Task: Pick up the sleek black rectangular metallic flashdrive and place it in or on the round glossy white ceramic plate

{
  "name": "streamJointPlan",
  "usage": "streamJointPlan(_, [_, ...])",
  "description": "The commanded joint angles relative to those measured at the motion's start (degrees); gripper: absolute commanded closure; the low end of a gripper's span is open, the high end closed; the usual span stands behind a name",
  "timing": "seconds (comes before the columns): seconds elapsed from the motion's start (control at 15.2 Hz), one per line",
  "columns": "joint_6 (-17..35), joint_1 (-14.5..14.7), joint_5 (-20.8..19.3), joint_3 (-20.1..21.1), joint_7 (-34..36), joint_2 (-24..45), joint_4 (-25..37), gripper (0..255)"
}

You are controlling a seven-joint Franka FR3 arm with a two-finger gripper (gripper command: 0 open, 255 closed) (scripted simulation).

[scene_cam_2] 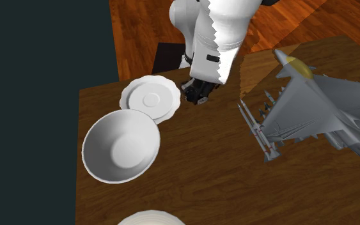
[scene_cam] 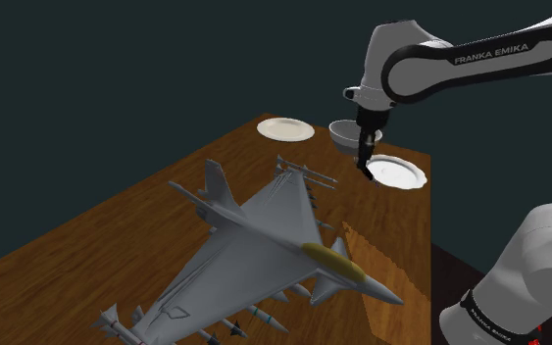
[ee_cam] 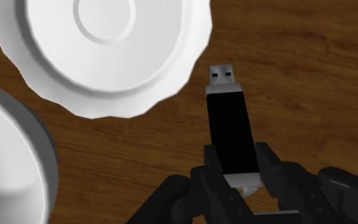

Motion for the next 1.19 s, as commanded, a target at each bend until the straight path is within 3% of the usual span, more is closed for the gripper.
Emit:
streamJointPlan(0.0, [-1.2,0.0,0.0,0.0,-0.1,-0.1,1.1,255])
streamJointPlan(0.73, [-2.1,-6.8,-5.9,-11.1,-15.0,-4.1,-0.4,255])
streamJointPlan(1.12, [1.9,-7.3,-6.5,-12.2,-15.6,-3.3,-3.5,255])
